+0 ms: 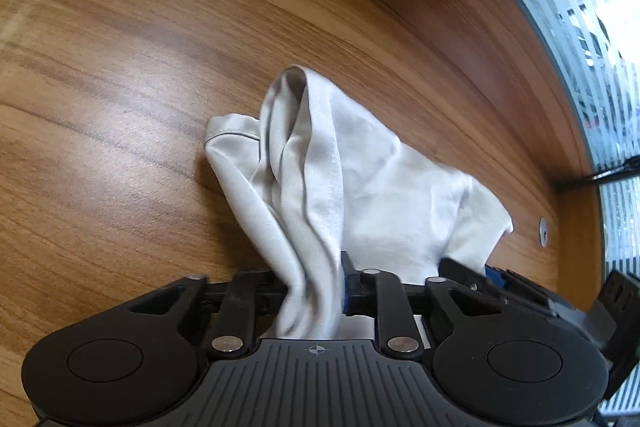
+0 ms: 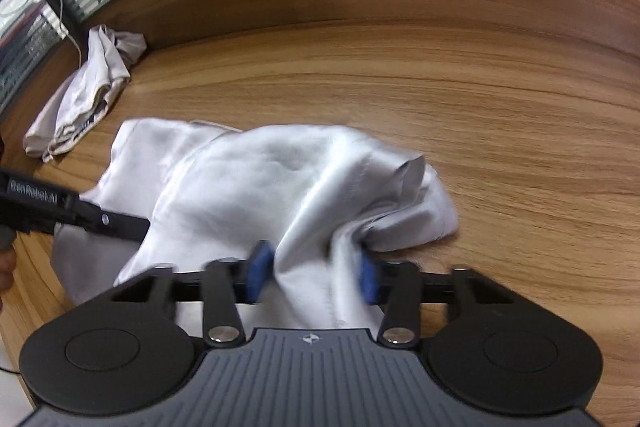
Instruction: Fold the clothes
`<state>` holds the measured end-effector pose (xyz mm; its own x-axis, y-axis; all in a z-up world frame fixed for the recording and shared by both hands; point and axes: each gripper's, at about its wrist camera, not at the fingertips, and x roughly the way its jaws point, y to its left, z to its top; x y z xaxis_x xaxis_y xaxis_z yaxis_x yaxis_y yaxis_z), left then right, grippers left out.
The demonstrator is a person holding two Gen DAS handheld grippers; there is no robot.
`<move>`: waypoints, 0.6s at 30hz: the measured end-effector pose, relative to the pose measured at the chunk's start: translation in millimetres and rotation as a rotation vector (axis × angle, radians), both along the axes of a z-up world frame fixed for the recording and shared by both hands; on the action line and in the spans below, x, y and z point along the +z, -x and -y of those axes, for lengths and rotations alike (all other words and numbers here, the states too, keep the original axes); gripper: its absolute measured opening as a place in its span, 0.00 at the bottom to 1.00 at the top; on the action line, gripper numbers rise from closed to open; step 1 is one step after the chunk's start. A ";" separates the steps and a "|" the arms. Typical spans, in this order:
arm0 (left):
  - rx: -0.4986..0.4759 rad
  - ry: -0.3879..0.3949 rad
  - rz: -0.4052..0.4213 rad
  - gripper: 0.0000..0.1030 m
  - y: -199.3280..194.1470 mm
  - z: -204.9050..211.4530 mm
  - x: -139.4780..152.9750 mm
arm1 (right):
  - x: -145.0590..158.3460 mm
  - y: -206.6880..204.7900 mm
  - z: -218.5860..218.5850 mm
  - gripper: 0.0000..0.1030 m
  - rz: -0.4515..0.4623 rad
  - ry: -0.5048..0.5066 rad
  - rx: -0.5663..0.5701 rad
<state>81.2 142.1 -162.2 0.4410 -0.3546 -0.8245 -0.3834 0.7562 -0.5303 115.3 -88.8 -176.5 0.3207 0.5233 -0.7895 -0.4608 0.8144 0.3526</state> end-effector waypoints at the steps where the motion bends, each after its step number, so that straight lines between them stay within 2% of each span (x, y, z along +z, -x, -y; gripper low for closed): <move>1: 0.009 0.000 0.004 0.13 0.1 2.1 0.9 | -0.7 -1.3 -0.7 0.19 -0.007 -0.013 -0.003; 5: -0.007 -0.060 0.056 0.10 -1.1 14.9 16.2 | 7.5 1.6 0.5 0.15 0.030 -0.036 -0.035; 10: -0.057 -0.098 0.134 0.10 -9.2 39.0 48.0 | 36.3 9.2 21.2 0.12 0.078 -0.080 -0.097; 14: -0.120 -0.120 0.184 0.10 -19.3 66.1 70.9 | 60.1 14.1 52.2 0.10 0.105 -0.067 -0.166; 18: -0.180 -0.124 0.214 0.10 -43.1 120.7 81.0 | 82.3 16.1 95.9 0.10 0.128 -0.062 -0.212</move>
